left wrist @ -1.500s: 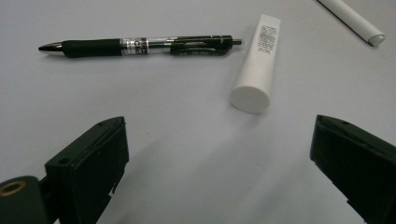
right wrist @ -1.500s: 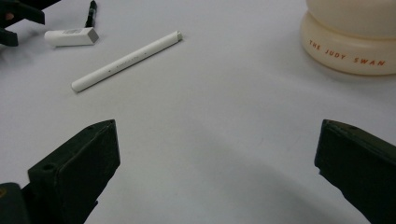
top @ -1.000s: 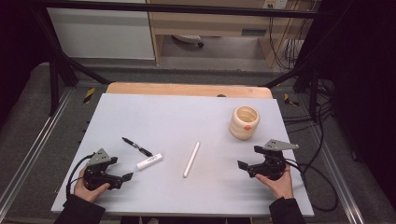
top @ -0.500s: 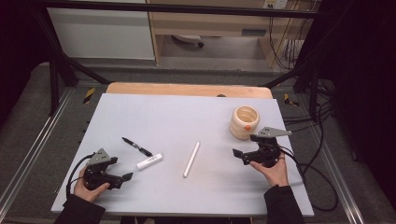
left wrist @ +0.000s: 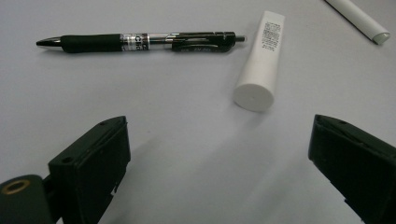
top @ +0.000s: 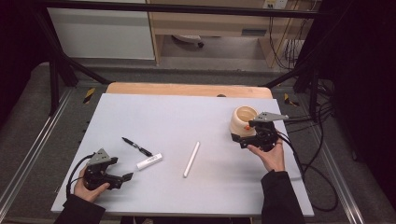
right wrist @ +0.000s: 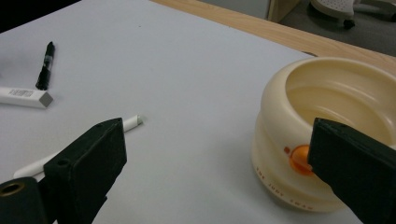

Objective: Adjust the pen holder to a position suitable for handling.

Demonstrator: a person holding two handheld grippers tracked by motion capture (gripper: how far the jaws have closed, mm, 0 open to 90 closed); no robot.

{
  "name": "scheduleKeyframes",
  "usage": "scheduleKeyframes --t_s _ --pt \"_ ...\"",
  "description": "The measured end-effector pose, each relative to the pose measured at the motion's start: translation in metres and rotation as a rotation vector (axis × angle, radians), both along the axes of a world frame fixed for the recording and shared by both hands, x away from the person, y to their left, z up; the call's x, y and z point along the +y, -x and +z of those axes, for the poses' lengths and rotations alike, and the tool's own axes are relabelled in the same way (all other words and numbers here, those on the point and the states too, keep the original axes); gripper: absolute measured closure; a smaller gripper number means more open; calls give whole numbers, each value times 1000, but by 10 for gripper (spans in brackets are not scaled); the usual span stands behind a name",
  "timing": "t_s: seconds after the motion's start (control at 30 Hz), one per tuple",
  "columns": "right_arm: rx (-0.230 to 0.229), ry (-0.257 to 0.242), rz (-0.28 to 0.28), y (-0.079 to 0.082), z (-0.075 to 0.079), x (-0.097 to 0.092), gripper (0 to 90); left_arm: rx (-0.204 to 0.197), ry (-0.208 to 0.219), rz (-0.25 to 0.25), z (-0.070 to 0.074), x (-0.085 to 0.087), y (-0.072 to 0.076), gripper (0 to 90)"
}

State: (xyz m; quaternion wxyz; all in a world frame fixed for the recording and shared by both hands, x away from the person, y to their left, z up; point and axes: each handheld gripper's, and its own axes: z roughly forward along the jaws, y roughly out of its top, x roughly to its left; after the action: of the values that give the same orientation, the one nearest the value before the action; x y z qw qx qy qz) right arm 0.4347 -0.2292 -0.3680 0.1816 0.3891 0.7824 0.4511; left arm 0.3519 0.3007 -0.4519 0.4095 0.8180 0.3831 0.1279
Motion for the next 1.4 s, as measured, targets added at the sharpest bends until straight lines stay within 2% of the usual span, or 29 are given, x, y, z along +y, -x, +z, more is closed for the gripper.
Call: scheduleKeyframes --t_s 0.27,0.33,0.57,0.7,0.93,1.4 --pt "2 41 -11 -24 6 3 154 1 -2 -5 0 -1 0 59" --pt "5 64 -13 -30 5 2 180 1 -1 -4 0 -1 0 59" --pt "33 77 -5 -47 -1 0 305 2 -1 -3 0 0 -1 59" --pt "42 111 0 -54 -5 1 358 1 0 -4 0 0 0 59" --pt "52 166 7 -62 -11 3 441 2 -1 -5 -1 0 -1 60" --pt "49 210 67 -64 -15 2 670 4 4 -5 -1 1 -1 62"
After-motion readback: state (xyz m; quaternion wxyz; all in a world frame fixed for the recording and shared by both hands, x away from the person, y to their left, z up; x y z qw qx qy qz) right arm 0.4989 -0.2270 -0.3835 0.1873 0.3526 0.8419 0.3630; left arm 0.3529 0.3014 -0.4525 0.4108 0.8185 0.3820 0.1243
